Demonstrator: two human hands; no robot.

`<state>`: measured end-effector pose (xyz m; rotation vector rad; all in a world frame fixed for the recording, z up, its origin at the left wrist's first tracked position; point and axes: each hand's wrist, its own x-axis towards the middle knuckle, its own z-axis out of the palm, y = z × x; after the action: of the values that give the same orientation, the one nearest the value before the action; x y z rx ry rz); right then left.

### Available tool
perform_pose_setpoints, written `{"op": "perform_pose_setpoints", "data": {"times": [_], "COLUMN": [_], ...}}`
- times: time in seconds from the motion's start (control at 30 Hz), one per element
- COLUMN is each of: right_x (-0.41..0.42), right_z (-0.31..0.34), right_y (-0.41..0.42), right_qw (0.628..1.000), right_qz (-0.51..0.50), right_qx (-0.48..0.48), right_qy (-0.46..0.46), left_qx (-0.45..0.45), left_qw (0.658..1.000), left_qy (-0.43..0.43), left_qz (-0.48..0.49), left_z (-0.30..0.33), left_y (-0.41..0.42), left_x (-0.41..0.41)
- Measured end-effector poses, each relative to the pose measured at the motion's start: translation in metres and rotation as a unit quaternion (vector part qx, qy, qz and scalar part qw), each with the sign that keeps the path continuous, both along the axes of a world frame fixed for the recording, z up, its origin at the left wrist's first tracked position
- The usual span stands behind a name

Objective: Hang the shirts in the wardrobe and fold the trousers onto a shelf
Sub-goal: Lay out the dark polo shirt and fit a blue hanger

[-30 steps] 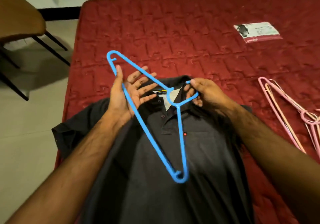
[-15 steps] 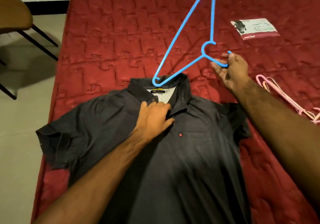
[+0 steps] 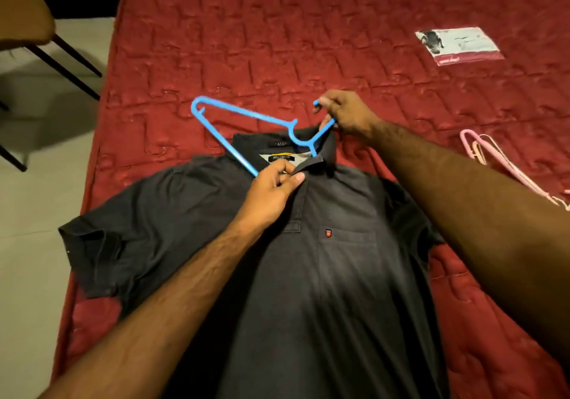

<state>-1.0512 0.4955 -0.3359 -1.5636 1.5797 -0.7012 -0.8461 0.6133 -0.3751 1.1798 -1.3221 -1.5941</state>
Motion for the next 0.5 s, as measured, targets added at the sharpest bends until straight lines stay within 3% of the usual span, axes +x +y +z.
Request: {"op": "perform_pose_setpoints", "data": {"times": [0.1,0.17,0.23,0.3,0.37,0.4,0.43,0.5], "right_x": [-0.002,-0.009,-0.019,-0.028,-0.033,-0.036,-0.038,-0.043], "right_z": [-0.008,-0.004,0.005,0.012,0.015,0.014,0.014,0.014], "right_y": [0.002,0.001,-0.002,-0.003,-0.001,0.001,0.002,0.007], "right_qw": [0.986,0.981,0.983,0.985,0.987,0.989,0.991,0.993], "right_qz": [0.138,0.159,0.149,0.132,0.106,0.088,0.071,0.05], "right_qx": [0.031,0.027,0.007,-0.015,-0.038,-0.043,-0.049,-0.056], "right_qy": [0.092,0.103,0.111,0.112,0.112,0.108,0.104,0.091], "left_qx": [-0.054,-0.135,-0.264,-0.403,-0.538,-0.572,-0.584,-0.558], "left_qw": [0.998,0.981,0.919,0.805,0.675,0.64,0.628,0.651], "left_qy": [-0.024,-0.101,-0.213,-0.337,-0.427,-0.441,-0.447,-0.463], "left_qz": [-0.021,-0.092,-0.202,-0.275,-0.271,-0.261,-0.252,-0.225], "left_z": [-0.002,-0.003,0.0,0.001,0.0,0.0,0.0,-0.005], "left_y": [0.003,0.006,0.009,0.009,0.01,0.012,0.014,0.013], "left_x": [0.0,0.009,0.017,0.022,0.025,0.027,0.03,0.04]}}
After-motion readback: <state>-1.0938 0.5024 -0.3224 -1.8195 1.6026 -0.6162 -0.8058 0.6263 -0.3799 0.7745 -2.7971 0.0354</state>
